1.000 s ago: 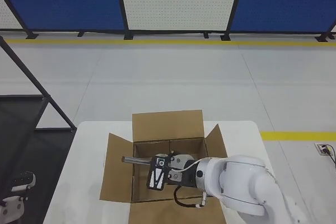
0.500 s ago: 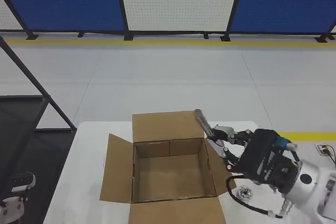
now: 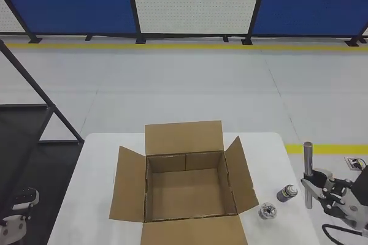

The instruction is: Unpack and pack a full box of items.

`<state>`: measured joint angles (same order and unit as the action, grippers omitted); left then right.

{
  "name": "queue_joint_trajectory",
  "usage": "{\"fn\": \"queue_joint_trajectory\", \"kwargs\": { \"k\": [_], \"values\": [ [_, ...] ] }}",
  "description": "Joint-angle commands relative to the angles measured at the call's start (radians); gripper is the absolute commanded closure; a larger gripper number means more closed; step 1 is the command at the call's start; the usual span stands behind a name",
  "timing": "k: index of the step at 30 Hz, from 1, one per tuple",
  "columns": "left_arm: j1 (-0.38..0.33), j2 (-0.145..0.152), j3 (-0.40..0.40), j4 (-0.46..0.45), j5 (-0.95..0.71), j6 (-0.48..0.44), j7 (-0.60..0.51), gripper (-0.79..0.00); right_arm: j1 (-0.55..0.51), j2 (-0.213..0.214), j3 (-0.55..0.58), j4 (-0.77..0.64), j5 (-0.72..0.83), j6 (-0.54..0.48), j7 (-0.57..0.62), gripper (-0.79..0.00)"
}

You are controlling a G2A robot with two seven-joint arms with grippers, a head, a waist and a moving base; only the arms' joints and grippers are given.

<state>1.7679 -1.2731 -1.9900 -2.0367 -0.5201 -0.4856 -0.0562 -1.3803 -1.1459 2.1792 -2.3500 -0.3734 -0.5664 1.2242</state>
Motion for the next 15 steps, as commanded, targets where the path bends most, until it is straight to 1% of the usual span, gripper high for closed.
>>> {"fn": "queue_joint_trajectory", "kwargs": {
  "k": [1,2,3,6,15],
  "values": [
    [0.0,0.0,0.0,0.0,0.0,0.0,0.0,-0.785,-0.086,0.0,0.048,0.0,0.037,0.01,0.018,0.0],
    [0.0,0.0,0.0,0.0,0.0,0.0,0.0,-0.785,-0.107,-0.001,0.062,0.0,0.045,0.017,0.016,0.0],
    [0.0,0.0,0.0,0.0,0.0,0.0,0.0,-0.785,-0.155,-0.001,0.078,0.0,0.049,0.031,0.031,0.0],
    [0.0,0.0,0.0,0.0,0.0,0.0,0.0,-0.785,-0.214,0.002,0.066,0.0,0.077,0.046,0.068,0.0],
    [0.0,0.0,0.0,0.0,0.0,0.0,0.0,-0.785,-0.214,0.002,0.066,0.0,0.077,0.046,0.068,0.0]
  ]
}}
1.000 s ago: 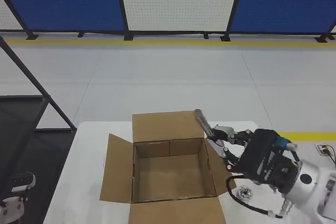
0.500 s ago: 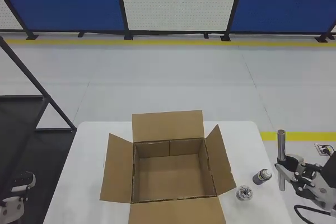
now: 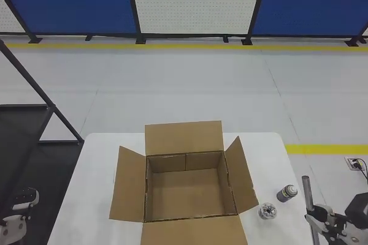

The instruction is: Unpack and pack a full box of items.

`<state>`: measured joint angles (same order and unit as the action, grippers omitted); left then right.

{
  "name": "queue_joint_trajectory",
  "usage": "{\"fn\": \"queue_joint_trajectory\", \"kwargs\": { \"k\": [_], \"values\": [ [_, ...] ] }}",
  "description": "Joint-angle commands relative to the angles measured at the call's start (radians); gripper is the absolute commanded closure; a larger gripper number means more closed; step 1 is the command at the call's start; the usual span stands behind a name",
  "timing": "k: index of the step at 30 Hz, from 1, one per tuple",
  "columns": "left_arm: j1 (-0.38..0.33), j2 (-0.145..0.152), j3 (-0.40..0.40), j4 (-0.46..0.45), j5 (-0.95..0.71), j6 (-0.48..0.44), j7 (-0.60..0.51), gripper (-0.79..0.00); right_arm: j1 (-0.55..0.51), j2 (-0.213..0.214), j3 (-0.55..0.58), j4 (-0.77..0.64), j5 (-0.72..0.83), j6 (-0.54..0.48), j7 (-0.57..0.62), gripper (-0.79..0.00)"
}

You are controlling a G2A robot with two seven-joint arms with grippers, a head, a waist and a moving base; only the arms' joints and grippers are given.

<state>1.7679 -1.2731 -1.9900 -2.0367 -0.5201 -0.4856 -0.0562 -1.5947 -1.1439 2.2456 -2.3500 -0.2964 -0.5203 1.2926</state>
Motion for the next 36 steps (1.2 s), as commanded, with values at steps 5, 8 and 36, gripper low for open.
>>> {"fn": "queue_joint_trajectory", "kwargs": {
  "k": [5,8,36],
  "values": [
    [0.0,0.0,0.0,0.0,0.0,0.0,0.0,-0.785,0.0,0.0,0.0,0.0,0.0,0.0,0.0,0.0],
    [0.0,0.0,0.0,0.0,0.0,0.0,0.0,-0.785,-0.017,0.004,-0.034,0.005,-0.026,0.003,-0.005,0.0],
    [0.0,0.0,0.0,0.0,0.0,0.0,0.0,-0.785,0.109,0.081,-0.344,0.48,-0.336,0.068,0.067,0.0]
  ]
}}
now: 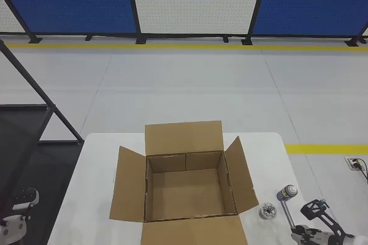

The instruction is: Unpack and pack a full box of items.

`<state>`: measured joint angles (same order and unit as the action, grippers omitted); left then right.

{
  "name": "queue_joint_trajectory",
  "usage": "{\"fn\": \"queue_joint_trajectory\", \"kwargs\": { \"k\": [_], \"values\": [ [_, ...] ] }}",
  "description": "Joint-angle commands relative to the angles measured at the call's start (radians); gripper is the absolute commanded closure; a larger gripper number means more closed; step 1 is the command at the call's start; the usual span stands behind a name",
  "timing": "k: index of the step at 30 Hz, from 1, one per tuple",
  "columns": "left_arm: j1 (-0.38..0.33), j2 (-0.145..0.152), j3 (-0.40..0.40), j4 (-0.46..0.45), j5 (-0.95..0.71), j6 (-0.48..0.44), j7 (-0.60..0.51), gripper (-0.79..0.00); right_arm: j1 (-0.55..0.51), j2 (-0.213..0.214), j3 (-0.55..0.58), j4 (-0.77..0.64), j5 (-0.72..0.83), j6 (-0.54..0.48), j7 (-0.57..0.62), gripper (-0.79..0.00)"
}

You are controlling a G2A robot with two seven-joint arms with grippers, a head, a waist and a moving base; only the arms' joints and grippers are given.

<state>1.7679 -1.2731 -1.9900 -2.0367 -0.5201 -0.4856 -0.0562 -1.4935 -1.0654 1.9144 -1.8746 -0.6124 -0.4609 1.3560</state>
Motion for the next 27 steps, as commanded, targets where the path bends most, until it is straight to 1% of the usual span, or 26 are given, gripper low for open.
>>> {"fn": "queue_joint_trajectory", "kwargs": {
  "k": [1,3,10,22,27],
  "values": [
    [0.0,0.0,0.0,0.0,0.0,0.0,0.0,-0.785,0.017,0.004,-0.028,0.008,-0.036,0.017,0.006,0.0],
    [0.0,0.0,0.0,0.0,0.0,0.0,0.0,-0.785,0.03,0.007,-0.052,0.016,-0.069,0.034,0.008,0.0],
    [0.0,0.0,0.0,0.0,0.0,0.0,0.0,-0.785,0.082,0.015,-0.127,0.054,-0.177,0.147,-0.008,0.0],
    [0.0,0.0,0.0,0.0,0.0,0.0,0.0,-0.785,0.084,0.037,-0.117,0.091,-0.22,0.172,0.044,0.0],
    [0.0,0.0,0.0,0.0,0.0,0.0,0.0,-0.785,0.089,0.042,-0.15,0.094,-0.256,0.198,0.037,0.0]
  ]
}}
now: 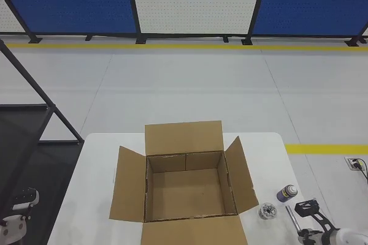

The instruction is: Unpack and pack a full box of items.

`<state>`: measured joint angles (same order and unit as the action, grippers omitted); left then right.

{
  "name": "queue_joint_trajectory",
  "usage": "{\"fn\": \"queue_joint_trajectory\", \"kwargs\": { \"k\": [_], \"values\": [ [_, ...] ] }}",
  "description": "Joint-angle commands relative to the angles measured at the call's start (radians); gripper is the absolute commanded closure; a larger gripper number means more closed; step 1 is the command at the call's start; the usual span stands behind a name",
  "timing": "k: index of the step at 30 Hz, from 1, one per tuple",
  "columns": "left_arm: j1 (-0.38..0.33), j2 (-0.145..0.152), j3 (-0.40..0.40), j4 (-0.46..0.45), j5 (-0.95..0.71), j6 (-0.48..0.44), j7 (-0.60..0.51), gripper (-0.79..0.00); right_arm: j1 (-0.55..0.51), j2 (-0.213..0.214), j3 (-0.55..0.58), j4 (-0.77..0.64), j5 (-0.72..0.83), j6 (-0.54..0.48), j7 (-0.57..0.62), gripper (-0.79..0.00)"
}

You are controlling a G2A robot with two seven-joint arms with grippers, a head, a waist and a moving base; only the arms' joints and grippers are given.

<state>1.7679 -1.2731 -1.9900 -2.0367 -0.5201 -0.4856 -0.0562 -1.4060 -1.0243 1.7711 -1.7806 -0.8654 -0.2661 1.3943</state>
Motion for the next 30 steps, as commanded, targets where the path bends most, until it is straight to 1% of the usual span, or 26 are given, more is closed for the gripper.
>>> {"fn": "queue_joint_trajectory", "kwargs": {
  "k": [1,16,18,23,25,29,30],
  "values": [
    [0.0,0.0,0.0,0.0,0.0,0.0,0.0,-0.785,0.003,0.001,-0.01,0.0,-0.008,0.006,-0.002,0.0],
    [0.0,0.0,0.0,0.0,0.0,0.0,0.0,-0.785,0.036,0.014,-0.074,0.033,-0.055,0.047,-0.008,0.0],
    [0.0,0.0,0.0,0.0,0.0,0.0,0.0,-0.785,0.042,0.015,-0.081,0.04,-0.056,0.05,-0.009,-0.037],
    [0.0,0.0,0.0,0.0,0.0,0.0,0.0,-0.785,0.052,0.019,-0.091,0.053,-0.055,0.056,-0.01,-0.074],
    [0.0,0.0,0.0,0.0,0.0,0.0,0.0,-0.785,0.054,0.021,-0.095,0.056,-0.054,0.056,-0.01,-0.117],
    [0.0,0.0,0.0,0.0,0.0,0.0,0.0,-0.785,0.057,0.025,-0.101,0.061,-0.055,0.057,-0.01,-0.16],
    [0.0,0.0,0.0,0.0,0.0,0.0,0.0,-0.785,0.059,0.025,-0.103,0.063,-0.055,0.058,-0.01,-0.188]
  ]
}}
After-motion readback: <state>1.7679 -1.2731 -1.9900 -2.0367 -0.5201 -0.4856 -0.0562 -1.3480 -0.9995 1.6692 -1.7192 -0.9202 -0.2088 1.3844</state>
